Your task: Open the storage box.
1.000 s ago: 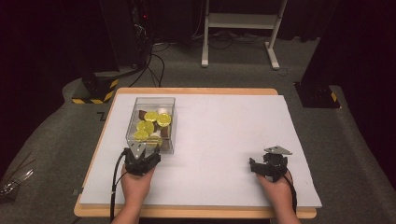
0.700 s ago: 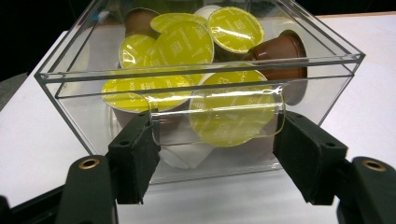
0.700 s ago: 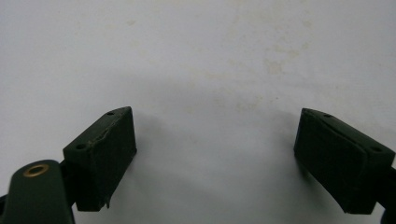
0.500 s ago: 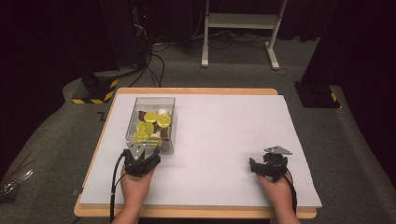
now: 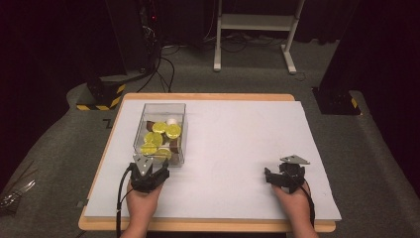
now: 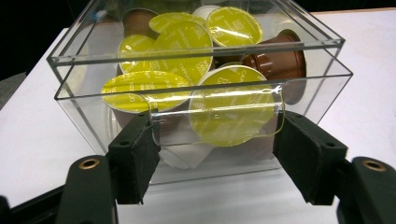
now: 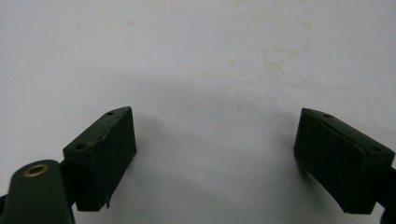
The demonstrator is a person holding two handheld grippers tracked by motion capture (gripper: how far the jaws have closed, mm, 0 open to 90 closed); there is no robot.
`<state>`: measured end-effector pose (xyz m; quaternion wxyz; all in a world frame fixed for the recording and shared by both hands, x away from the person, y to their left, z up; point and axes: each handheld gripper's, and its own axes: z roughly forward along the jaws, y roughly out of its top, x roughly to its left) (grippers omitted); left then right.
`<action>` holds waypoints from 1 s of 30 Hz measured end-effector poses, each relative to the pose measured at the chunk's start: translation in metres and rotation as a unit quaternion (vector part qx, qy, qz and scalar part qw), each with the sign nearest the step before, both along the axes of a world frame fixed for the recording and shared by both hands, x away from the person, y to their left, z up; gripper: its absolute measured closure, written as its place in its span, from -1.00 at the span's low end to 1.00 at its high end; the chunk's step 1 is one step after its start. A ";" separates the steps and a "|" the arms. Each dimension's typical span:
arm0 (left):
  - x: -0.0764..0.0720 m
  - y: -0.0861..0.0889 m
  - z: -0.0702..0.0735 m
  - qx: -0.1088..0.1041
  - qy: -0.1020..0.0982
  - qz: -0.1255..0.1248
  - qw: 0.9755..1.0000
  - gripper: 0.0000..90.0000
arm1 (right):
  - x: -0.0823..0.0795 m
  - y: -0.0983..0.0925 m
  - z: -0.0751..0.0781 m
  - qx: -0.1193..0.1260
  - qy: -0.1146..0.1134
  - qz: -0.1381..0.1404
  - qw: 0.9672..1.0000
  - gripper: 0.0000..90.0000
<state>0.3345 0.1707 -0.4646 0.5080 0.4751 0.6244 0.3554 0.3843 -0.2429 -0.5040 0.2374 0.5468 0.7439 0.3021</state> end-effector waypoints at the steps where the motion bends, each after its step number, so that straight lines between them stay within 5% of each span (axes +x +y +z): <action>1: -0.002 0.000 0.000 0.001 0.002 -0.002 1.000 -0.27 | 0.000 0.000 0.000 -0.001 -0.001 0.001 1.000 -0.71; 30: -0.027 0.000 -0.001 -0.003 -0.005 -0.004 1.000 -0.27 | 0.000 0.000 0.000 0.000 0.000 0.000 1.000 -0.71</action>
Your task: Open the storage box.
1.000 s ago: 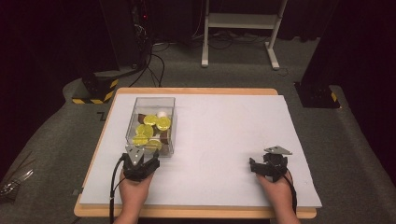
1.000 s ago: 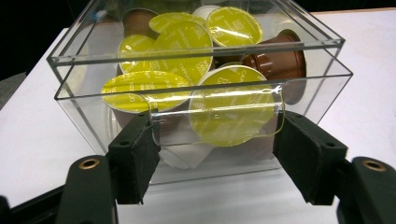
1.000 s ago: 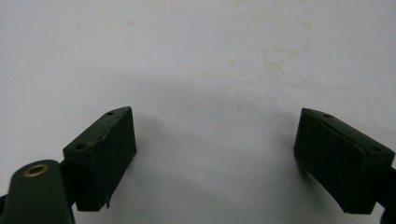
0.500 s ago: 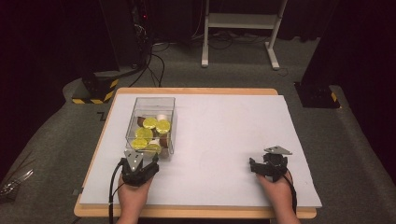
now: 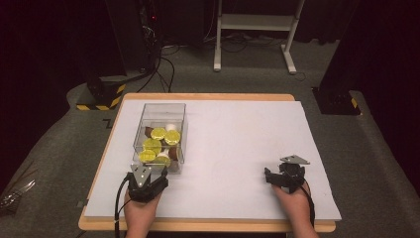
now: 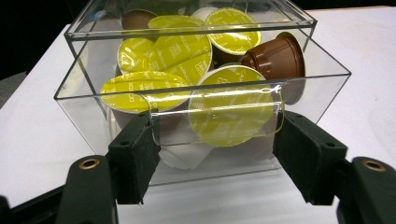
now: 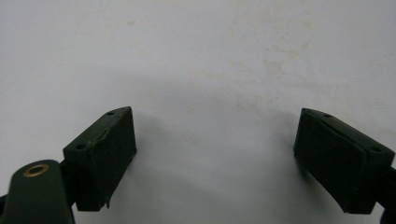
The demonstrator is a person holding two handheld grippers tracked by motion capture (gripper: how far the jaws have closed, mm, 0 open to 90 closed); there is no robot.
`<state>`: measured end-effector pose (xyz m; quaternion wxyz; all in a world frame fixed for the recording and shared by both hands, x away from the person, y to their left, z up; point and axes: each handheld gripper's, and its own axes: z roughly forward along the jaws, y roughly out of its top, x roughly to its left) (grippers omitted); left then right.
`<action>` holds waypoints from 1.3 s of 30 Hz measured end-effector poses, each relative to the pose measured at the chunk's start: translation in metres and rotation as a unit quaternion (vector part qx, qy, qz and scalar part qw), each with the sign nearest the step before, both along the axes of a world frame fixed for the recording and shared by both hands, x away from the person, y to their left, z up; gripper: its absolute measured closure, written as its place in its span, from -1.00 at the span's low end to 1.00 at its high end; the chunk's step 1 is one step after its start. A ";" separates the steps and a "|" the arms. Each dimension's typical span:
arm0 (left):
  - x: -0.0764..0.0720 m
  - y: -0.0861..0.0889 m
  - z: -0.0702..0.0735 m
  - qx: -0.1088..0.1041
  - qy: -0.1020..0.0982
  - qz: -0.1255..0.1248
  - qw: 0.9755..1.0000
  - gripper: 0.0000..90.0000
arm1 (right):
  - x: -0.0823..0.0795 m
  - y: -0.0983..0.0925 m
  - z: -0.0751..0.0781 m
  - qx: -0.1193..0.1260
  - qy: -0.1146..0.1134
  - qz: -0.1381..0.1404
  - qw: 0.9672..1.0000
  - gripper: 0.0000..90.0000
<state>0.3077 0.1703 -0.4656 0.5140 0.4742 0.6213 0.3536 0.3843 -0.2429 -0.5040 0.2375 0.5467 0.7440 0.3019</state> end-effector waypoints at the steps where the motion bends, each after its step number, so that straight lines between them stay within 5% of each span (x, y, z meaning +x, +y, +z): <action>1: -0.002 0.000 0.000 0.001 0.001 0.000 1.000 -0.27 | 0.000 0.000 0.000 0.000 0.000 0.000 1.000 -0.71; 23: -0.023 0.000 -0.003 0.003 -0.001 -0.005 1.000 -0.27 | 0.000 0.000 0.000 -0.001 0.000 0.000 1.000 -0.71; 39: -0.029 0.011 0.003 -0.026 -0.003 -0.030 0.999 -0.37 | 0.000 0.000 0.000 -0.001 -0.001 0.000 1.000 -0.71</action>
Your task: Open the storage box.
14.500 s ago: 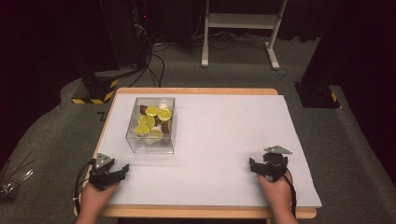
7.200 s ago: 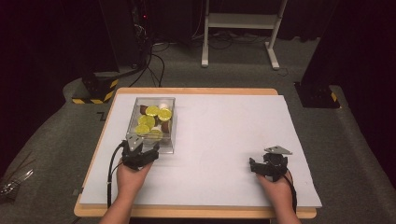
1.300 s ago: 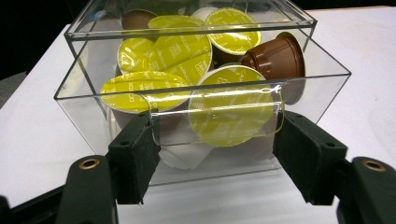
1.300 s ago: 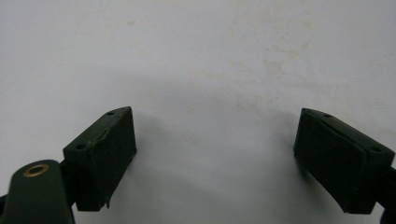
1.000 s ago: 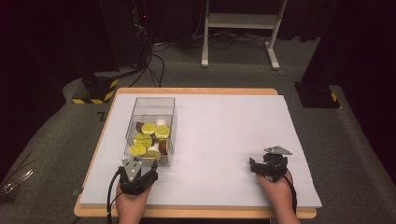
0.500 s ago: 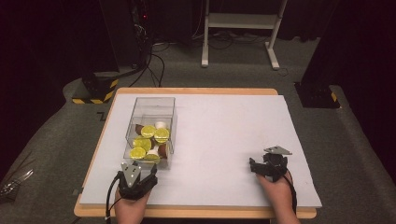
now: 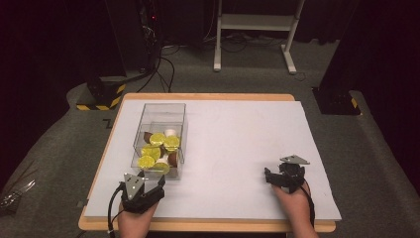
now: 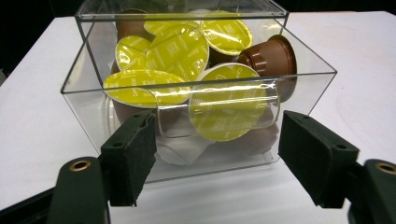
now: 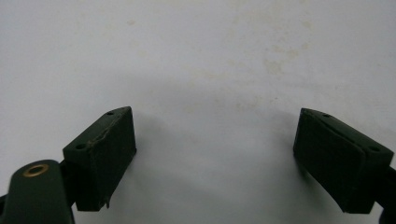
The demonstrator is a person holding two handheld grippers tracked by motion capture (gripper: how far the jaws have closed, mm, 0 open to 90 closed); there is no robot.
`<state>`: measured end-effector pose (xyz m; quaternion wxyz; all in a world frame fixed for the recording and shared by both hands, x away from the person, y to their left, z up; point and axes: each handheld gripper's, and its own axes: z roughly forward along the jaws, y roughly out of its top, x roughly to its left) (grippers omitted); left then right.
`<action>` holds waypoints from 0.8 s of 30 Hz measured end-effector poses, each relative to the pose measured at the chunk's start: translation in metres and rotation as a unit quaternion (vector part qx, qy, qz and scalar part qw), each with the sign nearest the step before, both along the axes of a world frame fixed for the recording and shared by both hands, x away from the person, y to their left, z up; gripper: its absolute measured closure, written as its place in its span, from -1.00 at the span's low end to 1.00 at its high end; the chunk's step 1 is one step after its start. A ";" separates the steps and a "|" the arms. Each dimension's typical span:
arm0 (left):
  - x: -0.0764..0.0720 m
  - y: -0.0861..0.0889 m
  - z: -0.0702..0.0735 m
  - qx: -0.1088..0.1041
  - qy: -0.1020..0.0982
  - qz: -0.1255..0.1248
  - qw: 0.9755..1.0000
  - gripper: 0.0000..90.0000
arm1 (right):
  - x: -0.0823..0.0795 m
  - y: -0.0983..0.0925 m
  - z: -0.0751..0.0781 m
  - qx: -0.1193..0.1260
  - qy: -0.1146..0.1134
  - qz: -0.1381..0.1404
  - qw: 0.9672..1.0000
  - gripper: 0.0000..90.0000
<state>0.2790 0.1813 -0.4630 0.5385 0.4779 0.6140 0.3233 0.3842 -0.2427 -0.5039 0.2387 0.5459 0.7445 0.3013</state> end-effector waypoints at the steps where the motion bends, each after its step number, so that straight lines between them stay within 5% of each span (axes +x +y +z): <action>1: 0.000 0.001 0.001 0.000 0.000 -0.001 1.000 -0.36 | 0.000 0.000 0.000 0.001 0.000 -0.001 1.000 -0.71; 15: -0.002 0.018 0.022 0.007 -0.040 -0.010 0.999 0.01 | 0.000 0.000 0.000 0.001 0.000 0.000 1.000 -0.71; 24: 0.018 0.043 0.030 0.013 -0.056 0.006 0.998 0.18 | 0.000 0.000 0.000 0.001 0.000 0.000 1.000 -0.71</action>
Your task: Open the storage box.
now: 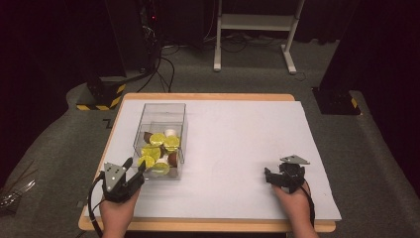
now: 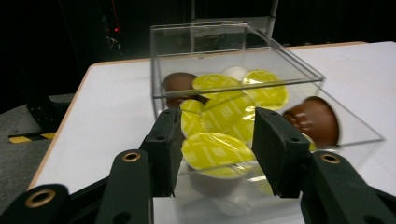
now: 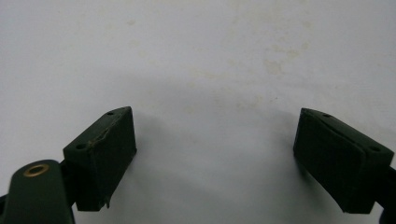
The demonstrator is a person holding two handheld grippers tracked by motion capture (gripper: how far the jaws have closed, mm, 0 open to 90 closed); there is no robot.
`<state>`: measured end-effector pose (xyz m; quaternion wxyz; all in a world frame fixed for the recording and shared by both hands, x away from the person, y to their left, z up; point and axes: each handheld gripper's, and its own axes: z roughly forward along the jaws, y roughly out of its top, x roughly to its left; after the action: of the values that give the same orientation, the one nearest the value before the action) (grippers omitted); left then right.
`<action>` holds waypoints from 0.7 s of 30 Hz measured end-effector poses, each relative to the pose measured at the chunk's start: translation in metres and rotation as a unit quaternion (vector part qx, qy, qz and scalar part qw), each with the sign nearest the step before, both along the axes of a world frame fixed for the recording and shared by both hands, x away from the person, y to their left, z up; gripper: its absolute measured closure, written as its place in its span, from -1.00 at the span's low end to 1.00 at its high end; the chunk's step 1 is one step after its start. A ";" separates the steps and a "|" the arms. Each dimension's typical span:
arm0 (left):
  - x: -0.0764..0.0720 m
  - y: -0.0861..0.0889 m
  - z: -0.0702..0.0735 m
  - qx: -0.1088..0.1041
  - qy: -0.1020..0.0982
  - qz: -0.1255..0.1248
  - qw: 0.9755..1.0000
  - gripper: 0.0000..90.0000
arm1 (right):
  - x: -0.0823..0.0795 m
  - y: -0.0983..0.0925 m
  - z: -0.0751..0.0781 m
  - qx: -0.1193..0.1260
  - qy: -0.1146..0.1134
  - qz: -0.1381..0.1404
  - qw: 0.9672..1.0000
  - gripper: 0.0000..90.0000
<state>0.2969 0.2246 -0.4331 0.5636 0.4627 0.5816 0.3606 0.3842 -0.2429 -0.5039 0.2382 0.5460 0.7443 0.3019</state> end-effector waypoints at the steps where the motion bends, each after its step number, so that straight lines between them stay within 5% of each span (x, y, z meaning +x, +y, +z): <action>1: 0.003 0.004 0.000 0.002 0.001 -0.003 1.000 0.21 | 0.000 0.000 0.000 0.000 0.000 0.000 1.000 -0.71; 9: 0.023 0.022 -0.012 -0.025 0.017 -0.013 0.999 0.38 | 0.000 0.000 0.000 0.000 0.000 0.000 1.000 -0.71; 21: 0.021 0.025 -0.020 -0.023 0.010 -0.015 1.000 0.61 | 0.000 0.000 0.000 0.000 0.000 0.000 1.000 -0.71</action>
<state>0.3178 0.2493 -0.4535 0.5738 0.4618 0.5885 0.3335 0.3841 -0.2429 -0.5039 0.2385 0.5458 0.7444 0.3019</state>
